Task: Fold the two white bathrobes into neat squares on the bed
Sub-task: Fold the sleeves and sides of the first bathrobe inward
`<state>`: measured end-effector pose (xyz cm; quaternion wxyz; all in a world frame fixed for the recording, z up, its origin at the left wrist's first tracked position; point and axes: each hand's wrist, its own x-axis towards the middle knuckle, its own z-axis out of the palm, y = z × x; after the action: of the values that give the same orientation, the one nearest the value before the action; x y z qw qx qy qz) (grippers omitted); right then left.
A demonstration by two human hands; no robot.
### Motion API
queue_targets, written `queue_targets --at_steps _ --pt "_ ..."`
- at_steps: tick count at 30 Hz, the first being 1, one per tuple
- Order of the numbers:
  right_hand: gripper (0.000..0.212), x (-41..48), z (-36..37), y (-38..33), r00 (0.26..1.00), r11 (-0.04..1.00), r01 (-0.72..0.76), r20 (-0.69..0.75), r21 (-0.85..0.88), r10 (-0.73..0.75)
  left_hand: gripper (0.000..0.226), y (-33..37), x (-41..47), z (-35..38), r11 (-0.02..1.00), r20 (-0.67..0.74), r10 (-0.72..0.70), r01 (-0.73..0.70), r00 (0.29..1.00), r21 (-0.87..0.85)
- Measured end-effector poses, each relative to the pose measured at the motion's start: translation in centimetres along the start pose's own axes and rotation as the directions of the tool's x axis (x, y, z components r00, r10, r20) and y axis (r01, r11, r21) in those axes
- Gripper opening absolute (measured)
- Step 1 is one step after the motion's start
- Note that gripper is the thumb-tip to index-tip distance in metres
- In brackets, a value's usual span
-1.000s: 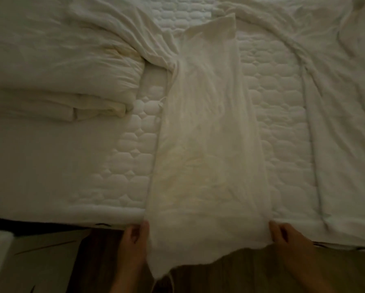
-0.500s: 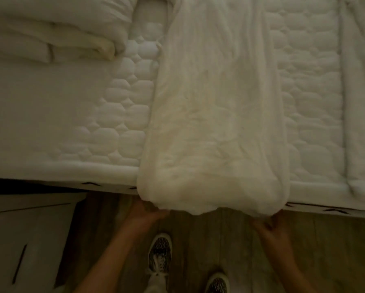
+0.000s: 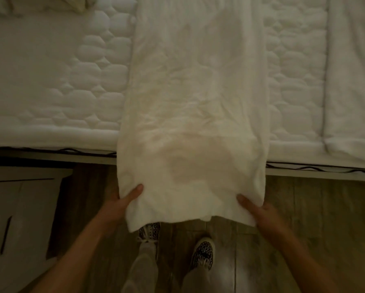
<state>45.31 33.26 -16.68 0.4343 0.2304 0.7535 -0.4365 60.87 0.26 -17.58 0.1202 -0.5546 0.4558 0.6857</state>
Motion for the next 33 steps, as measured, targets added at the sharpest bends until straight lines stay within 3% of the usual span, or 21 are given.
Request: queue_targets --at_steps 3,5,12,17,20,24,27,30,31,33 --pt "0.05 -3.3 -0.7 -0.3 0.996 0.996 0.041 0.071 0.073 -0.046 0.108 -0.7 -3.4 0.0 0.997 0.01 -0.056 0.057 0.998 -0.052" --pt "0.042 -5.5 -1.2 -0.8 0.989 0.994 0.069 0.121 0.082 -0.079 0.11 -0.7 -5.9 0.2 0.997 -0.014 -0.055 0.054 0.998 -0.055" --pt "0.035 -11.0 -3.7 -3.4 0.983 0.988 0.141 0.112 0.056 -0.147 0.118 1.6 -12.8 -0.5 0.987 0.018 0.161 -0.162 0.987 0.006" --pt "0.039 -13.9 -5.3 -6.0 0.979 0.987 0.147 0.13 0.06 -0.154 0.074 4.5 -15.8 -0.8 0.858 0.05 0.415 -0.409 0.908 0.312" --pt "0.055 -14.7 -5.5 -7.5 0.983 0.991 0.134 0.124 0.029 -0.137 0.041 5.5 -16.0 -1.0 0.847 0.15 0.304 -0.339 0.941 0.409" --pt "0.068 -15.2 -6.0 -10.5 0.976 0.984 0.175 0.126 0.028 -0.177 0.025 9.4 -15.6 -1.6 0.852 0.249 0.025 -0.151 0.968 0.502" --pt "0.032 -14.8 -7.0 -15.0 0.964 0.987 0.157 0.22 -0.02 -0.149 0.023 15.6 -15.3 -1.6 0.947 0.351 -0.034 -0.082 0.936 0.31" --pt "0.019 -12.2 -7.5 -21.9 0.968 0.989 0.084 0.227 0.119 -0.109 0.066 23.2 -13.3 -0.8 0.999 0.396 0.032 -0.044 0.918 0.021" --pt "0.022 -10.6 -7.5 -24.7 0.969 0.967 0.052 0.221 0.25 -0.11 0.06 25.7 -11.8 0.0 0.998 0.366 0.061 -0.049 0.929 -0.042" --pt "0.026 -6.9 -7.1 -30.2 0.974 0.877 0.043 0.175 0.479 -0.143 0.027 30.6 -9.0 2.3 0.983 0.296 0.102 -0.05 0.95 -0.179"
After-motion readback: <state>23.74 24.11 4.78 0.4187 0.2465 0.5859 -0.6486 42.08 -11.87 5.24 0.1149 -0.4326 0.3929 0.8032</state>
